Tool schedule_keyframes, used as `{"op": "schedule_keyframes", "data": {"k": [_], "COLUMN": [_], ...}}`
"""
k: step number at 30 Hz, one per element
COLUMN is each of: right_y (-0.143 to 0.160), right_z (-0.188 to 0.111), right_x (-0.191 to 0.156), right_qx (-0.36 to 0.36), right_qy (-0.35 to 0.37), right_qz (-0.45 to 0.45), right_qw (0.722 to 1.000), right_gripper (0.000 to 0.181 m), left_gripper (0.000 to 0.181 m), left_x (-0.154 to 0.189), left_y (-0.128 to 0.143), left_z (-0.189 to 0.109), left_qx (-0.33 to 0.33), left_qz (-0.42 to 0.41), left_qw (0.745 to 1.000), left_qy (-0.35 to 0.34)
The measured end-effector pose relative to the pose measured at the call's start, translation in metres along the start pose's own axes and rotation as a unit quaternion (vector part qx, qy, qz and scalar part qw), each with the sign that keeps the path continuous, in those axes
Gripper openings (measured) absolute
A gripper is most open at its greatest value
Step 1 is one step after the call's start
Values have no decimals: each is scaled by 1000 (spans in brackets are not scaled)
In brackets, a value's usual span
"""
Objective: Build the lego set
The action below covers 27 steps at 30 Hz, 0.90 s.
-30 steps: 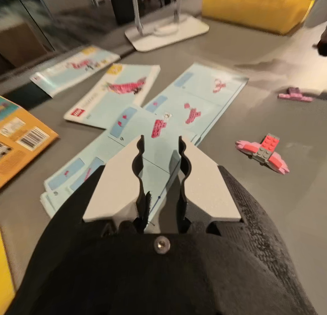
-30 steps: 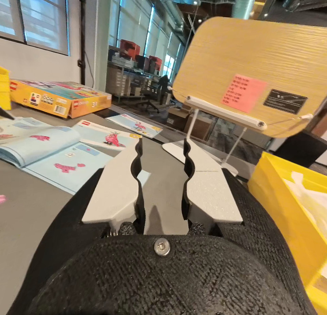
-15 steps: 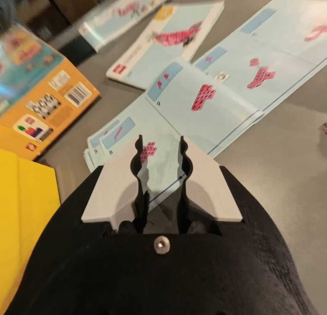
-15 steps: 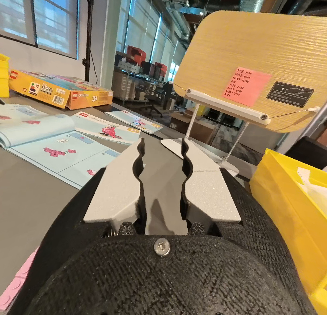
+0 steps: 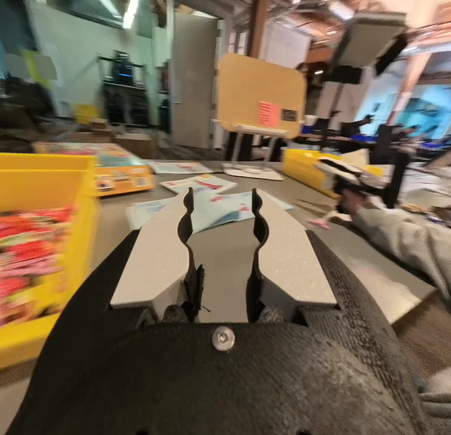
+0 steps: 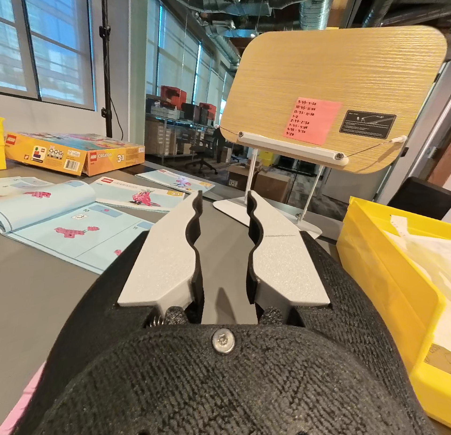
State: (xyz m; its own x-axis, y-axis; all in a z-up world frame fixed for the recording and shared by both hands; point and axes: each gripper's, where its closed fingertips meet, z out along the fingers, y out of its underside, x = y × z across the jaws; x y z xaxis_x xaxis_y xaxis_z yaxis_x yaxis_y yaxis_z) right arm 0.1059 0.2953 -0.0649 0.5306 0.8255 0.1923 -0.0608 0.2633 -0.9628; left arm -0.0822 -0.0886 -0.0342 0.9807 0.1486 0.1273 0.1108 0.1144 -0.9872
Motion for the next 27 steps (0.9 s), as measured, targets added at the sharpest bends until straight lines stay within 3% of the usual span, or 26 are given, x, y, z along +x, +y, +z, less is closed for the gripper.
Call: {"op": "schedule_keyframes", "data": {"k": [3, 6, 8, 10, 12, 17, 20, 27], "right_y": [4, 5, 7, 8, 8, 10, 12, 14], "right_z": [3, 5, 6, 6, 5, 6, 7, 7], "right_x": [0, 2, 2, 2, 2, 1, 2, 7], "right_qx": [-8, -12, -16, -19, -18, -22, -27, -31], "right_qy": [2, 5, 5, 5, 5, 2, 2, 2], "right_qz": [-4, -8, -6, -4, -5, -3, 2, 29], "right_qw": [1000, 1000, 1000, 1000, 1000, 1000, 1000, 999], "right_gripper": [34, 34, 34, 34, 34, 33, 33, 33], "left_gripper": [45, 32, 26, 27, 25, 21, 12, 20], "left_x": [-65, -124, -151, -169, -190, -214, -220, -231], "left_y": [-27, -24, 1, 41, 63, 98, 107, 116], "left_z": [-32, -46, -43, -45, -38, -28, -24, -35], "left_qx": [-61, -173, -281, -418, -474, -548, -568, -598], "left_qz": [0, -9, -43, -82, -86, -86, -80, -86], "left_qw": [993, 972, 945, 893, 862, 812, 798, 766], "left_qy": [-99, -159, -159, -145, -157, -181, -186, -219]}}
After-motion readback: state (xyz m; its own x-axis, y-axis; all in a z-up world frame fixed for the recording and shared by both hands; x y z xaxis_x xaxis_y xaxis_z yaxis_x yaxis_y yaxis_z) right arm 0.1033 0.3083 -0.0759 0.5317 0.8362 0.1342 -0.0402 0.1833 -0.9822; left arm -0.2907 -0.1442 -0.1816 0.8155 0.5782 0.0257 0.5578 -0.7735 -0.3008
